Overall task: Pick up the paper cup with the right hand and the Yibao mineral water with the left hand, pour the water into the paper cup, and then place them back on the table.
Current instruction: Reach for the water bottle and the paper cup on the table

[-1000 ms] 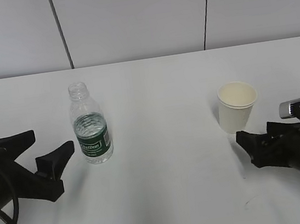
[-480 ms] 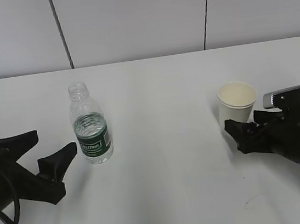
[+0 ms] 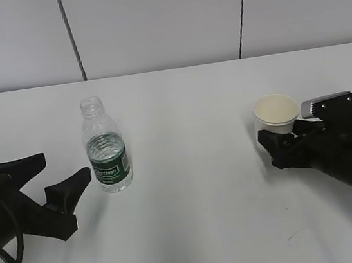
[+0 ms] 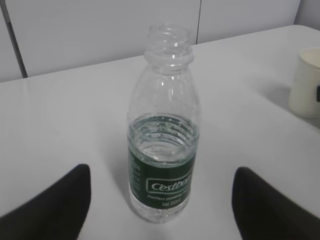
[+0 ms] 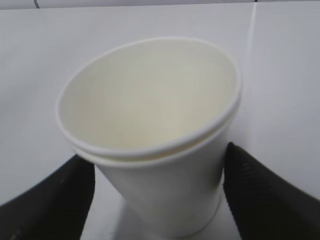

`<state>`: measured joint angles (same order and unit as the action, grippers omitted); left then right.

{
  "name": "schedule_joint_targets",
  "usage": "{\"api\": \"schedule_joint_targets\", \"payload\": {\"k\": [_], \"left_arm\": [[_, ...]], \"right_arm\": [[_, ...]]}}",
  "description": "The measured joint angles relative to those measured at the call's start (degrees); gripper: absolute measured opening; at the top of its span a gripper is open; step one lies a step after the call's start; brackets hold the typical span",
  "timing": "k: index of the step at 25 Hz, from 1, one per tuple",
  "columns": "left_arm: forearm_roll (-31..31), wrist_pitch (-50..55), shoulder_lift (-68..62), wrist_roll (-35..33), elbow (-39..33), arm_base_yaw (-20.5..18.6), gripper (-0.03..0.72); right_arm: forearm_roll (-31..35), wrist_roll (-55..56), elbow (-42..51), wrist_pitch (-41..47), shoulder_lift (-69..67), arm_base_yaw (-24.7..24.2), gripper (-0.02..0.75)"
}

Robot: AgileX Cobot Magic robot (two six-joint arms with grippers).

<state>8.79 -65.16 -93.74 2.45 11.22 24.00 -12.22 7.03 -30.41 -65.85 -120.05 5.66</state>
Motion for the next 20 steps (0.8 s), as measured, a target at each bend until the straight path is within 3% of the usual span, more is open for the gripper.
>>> {"api": "schedule_joint_targets", "payload": {"k": [20], "left_arm": [[0.6, 0.0, 0.0, 0.0, 0.0, 0.0, 0.531]], "right_arm": [[0.0, 0.0, -1.8, 0.0, -0.5, 0.0, 0.608]]}}
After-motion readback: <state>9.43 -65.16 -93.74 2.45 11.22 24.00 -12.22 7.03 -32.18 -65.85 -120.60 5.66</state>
